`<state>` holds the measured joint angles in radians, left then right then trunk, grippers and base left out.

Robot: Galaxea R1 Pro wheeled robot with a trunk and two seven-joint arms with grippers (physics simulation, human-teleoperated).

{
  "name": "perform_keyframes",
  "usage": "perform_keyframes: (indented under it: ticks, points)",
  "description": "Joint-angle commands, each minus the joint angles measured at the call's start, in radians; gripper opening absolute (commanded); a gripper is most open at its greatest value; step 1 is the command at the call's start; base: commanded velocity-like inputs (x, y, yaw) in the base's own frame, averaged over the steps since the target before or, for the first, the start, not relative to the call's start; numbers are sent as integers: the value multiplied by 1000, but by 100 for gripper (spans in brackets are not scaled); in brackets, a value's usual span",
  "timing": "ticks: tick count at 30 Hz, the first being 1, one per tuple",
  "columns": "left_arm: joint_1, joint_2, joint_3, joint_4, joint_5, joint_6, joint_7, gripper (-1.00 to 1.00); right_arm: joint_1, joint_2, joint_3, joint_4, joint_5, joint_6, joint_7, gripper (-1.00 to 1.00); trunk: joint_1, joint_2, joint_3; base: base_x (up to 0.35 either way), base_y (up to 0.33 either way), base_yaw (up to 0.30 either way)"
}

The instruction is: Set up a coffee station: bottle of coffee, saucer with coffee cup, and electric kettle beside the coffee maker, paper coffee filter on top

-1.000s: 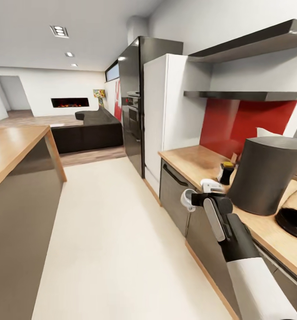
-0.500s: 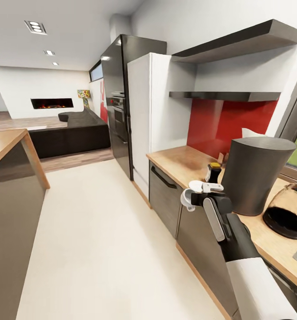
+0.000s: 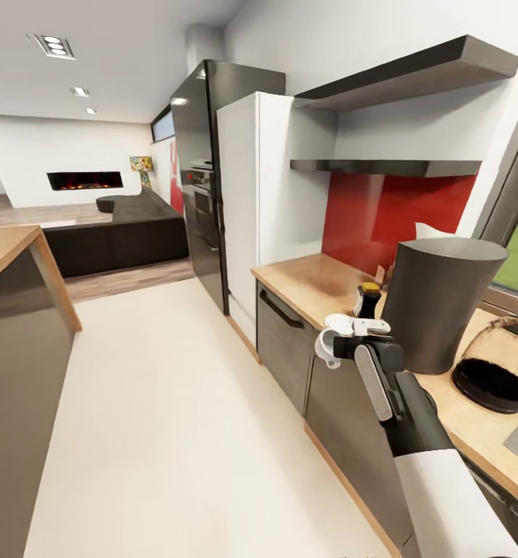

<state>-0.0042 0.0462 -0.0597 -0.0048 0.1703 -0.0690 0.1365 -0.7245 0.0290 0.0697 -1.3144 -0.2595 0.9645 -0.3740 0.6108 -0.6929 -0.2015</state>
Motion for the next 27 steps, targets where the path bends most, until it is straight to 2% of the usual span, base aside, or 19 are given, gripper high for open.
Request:
perform_keyframes:
  ticks: [1,8,14,19,27]
  points:
    - [0,0,-7,0,9,-3,2,100,-1,0,1,0,-11,2,-9,-100,0,-1,-2,0,0,-241]
    - [0,0,-6,0,9,-4,2,100,-1,1,2,0,-12,2,-9,-100,0,-1,-2,293,132,-245]
    - [0,0,-6,0,9,-4,2,100,-1,1,1,1,-12,2,-8,-100,0,-1,-2,299,133,-40]
    - [0,0,-6,0,9,-3,3,100,-1,0,2,1,-12,2,-8,-100,0,-1,-2,33,14,-28]
    - [0,0,-6,0,9,-3,2,100,-1,0,2,1,-12,2,-8,-100,0,-1,-2,42,52,-227]
